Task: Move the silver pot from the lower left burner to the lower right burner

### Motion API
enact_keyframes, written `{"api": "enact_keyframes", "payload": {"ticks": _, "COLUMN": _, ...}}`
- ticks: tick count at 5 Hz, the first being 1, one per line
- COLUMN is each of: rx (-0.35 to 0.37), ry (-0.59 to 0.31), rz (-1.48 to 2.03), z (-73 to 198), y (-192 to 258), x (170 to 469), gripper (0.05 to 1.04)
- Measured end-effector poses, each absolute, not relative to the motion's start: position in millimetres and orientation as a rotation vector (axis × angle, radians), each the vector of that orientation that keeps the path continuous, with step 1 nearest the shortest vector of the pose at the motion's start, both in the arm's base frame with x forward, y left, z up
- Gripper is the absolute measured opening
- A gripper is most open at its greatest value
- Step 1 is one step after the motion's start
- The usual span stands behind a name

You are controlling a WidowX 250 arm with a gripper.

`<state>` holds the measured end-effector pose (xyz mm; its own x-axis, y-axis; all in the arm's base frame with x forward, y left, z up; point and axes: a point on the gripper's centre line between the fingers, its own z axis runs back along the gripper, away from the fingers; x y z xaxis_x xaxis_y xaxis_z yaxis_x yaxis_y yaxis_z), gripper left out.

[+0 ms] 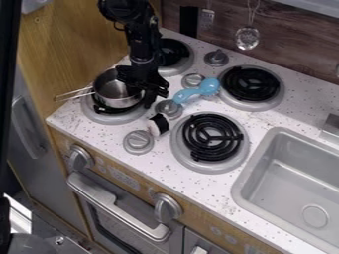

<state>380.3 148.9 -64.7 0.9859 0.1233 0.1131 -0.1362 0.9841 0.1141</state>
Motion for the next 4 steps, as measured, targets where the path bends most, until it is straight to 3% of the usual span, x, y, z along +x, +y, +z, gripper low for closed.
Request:
{"api": "enact_keyframes", "payload": {"ticks": 1, "rx": 0.115, "ry": -0.115, "rz": 0.095, "z": -64, "y": 147, "x": 383, "gripper": 0.157}}
{"api": "enact_keyframes", "payload": {"ticks": 2, "rx": 0.116, "ry": -0.151, "rz": 0.002, "z": -54, "y": 134, "x": 382, "gripper": 0.076}}
{"api": "enact_keyframes", "payload": {"ticks": 3, "rx": 0.148, "ry": -0.216, "rz": -0.127, "z": -25, "y": 92, "x": 383, "gripper": 0.071}}
{"api": "enact_keyframes", "payload": {"ticks": 4, "rx": 0.153, "ry": -0.248, "rz": -0.176, "z": -15, "y": 51, "x": 363, "gripper": 0.071}}
